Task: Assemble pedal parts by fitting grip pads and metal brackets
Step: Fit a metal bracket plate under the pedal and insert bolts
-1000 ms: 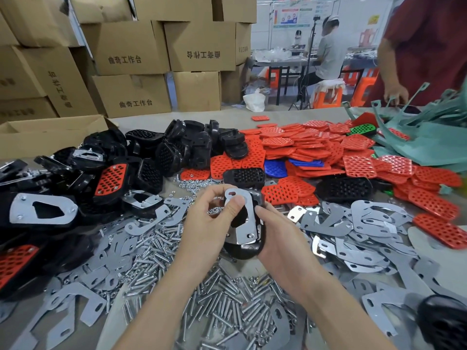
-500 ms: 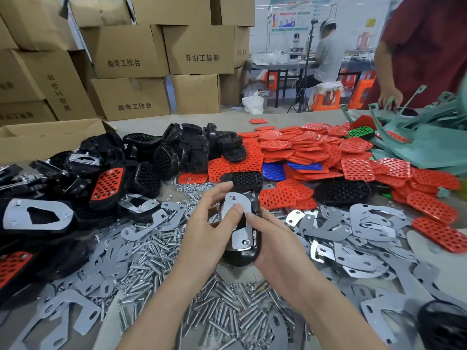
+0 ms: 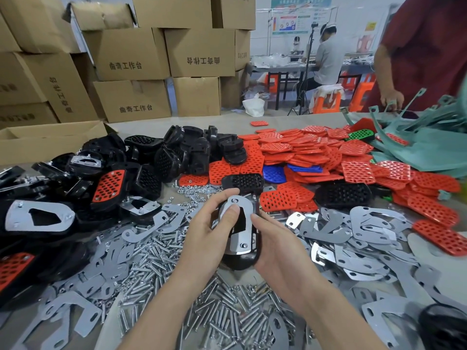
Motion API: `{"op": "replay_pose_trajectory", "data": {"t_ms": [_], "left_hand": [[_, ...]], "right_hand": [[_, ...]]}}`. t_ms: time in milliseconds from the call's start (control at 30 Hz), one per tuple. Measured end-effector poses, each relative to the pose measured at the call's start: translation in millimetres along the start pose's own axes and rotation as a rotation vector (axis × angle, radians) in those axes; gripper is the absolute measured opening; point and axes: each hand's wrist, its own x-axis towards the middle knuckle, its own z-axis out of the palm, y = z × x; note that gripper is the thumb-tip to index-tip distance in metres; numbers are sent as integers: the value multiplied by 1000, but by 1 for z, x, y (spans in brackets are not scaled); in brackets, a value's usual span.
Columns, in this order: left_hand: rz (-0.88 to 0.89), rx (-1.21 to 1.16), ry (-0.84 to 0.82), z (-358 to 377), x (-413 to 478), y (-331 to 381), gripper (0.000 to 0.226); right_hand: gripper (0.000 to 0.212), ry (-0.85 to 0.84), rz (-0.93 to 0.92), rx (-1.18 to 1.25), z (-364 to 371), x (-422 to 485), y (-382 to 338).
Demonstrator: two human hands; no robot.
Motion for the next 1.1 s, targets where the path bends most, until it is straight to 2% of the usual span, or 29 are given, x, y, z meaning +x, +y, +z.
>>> {"op": "replay_pose_trajectory", "data": {"t_ms": [267,400,567,733,1100], "left_hand": [[-6,29,13,2,0,-3,24],[10,45,27,2,0,-4,37],[31,120,25,3,-1,-7,26],[55,278,38,5,-4,-8,28],[51,277,98,6,-7,-5,29]], "right_hand": [[35,-47,8,-18,1,1,2],[35,-62,6,-58,0,1,3],[35,-46,0,-19,0,2,3],[31,-35,-41,-66,-2,2,4],[32,-73,-76,-108,-5,3,6]]}}
